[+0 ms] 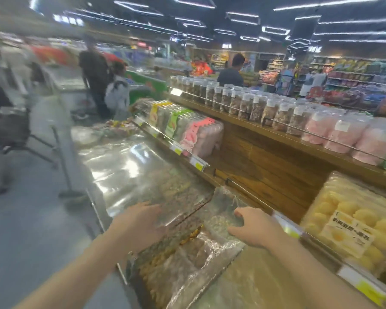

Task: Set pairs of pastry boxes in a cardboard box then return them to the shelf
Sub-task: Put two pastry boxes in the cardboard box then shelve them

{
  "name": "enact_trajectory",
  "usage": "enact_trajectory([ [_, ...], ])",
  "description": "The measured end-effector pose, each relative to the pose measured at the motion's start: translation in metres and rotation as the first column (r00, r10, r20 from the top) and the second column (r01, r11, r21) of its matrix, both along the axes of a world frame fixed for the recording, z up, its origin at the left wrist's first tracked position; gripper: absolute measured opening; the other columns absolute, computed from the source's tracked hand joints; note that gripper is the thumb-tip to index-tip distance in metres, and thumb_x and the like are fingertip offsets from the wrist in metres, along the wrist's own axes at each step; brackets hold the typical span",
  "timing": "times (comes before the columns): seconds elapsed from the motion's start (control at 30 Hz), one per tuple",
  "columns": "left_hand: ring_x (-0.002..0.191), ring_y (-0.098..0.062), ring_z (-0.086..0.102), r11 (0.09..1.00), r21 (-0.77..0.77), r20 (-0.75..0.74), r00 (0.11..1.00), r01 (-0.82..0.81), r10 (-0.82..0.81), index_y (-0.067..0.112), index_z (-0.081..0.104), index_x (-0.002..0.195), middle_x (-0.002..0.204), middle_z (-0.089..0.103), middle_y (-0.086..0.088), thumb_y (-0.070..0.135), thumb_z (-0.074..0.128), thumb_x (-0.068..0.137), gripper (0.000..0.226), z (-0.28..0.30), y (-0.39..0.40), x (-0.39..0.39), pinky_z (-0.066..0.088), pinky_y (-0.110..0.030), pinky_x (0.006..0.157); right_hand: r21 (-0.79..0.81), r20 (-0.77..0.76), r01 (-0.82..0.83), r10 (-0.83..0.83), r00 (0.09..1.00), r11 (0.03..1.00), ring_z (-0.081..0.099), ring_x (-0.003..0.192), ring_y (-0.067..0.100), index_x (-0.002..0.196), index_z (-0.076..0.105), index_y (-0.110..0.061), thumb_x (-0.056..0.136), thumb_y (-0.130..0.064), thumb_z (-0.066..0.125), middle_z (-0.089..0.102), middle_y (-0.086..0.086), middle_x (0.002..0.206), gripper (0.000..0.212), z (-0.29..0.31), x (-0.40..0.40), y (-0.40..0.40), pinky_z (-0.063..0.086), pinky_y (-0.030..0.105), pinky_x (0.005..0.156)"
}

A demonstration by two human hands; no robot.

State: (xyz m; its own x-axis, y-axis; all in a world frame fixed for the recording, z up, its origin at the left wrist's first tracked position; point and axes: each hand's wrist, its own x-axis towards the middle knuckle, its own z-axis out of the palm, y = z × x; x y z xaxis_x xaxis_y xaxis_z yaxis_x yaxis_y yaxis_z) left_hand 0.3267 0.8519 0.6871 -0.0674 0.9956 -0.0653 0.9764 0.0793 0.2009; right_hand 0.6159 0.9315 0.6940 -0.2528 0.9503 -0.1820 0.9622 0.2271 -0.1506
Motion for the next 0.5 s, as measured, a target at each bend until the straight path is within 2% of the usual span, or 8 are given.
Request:
enact_trajectory([
  [0.17, 0.118, -0.012, 0.060, 0.965, -0.055, 0.017, 0.966, -0.255, 0.256, 0.045, 0.056, 0.128, 0.121, 0.060, 0.020, 0.067, 0.055, 0.087, 0.046, 0.005, -0.112, -0.049, 0.050, -0.031, 0.086, -0.028, -0.015, -0.263, 0.263, 0.965, 0.964, 0.057, 0.127, 0.016, 0.148, 0.046, -0.033, 0.083, -0.067, 0.055, 0.054, -0.009, 0.147, 0.074, 0.007, -0.087, -0.035, 0.052, 0.037, 0.096],
  [0.23, 0.122, -0.011, 0.058, 0.944, -0.042, 0.039, 0.943, -0.328, 0.330, 0.045, 0.057, 0.126, 0.125, 0.058, 0.020, 0.066, 0.056, 0.089, 0.042, 0.008, -0.145, -0.062, 0.047, -0.032, 0.091, -0.022, -0.039, -0.331, 0.330, 0.943, 0.944, 0.055, 0.131, 0.016, 0.148, 0.047, -0.032, 0.082, -0.066, 0.055, 0.053, -0.009, 0.149, 0.075, 0.008, -0.114, -0.051, 0.050, 0.037, 0.100],
  [0.33, 0.123, -0.009, 0.059, 0.886, -0.019, 0.053, 0.885, -0.463, 0.463, 0.044, 0.053, 0.135, 0.133, 0.056, 0.020, 0.069, 0.052, 0.091, 0.050, 0.011, -0.206, -0.093, 0.046, -0.032, 0.097, -0.021, -0.073, -0.462, 0.459, 0.885, 0.887, 0.052, 0.133, 0.013, 0.147, 0.048, -0.034, 0.079, -0.069, 0.055, 0.052, -0.011, 0.149, 0.077, 0.012, -0.172, -0.082, 0.046, 0.036, 0.105],
  [0.5, 0.134, -0.005, 0.050, 0.775, 0.010, 0.047, 0.775, -0.631, 0.630, 0.042, 0.050, 0.141, 0.139, 0.053, 0.021, 0.070, 0.050, 0.090, 0.057, 0.017, -0.303, -0.147, 0.043, -0.031, 0.101, -0.012, -0.101, -0.647, 0.642, 0.760, 0.763, 0.056, 0.127, 0.014, 0.141, 0.051, -0.037, 0.080, -0.068, 0.058, 0.056, -0.011, 0.142, 0.068, 0.034, -0.274, -0.143, 0.048, 0.034, 0.099],
])
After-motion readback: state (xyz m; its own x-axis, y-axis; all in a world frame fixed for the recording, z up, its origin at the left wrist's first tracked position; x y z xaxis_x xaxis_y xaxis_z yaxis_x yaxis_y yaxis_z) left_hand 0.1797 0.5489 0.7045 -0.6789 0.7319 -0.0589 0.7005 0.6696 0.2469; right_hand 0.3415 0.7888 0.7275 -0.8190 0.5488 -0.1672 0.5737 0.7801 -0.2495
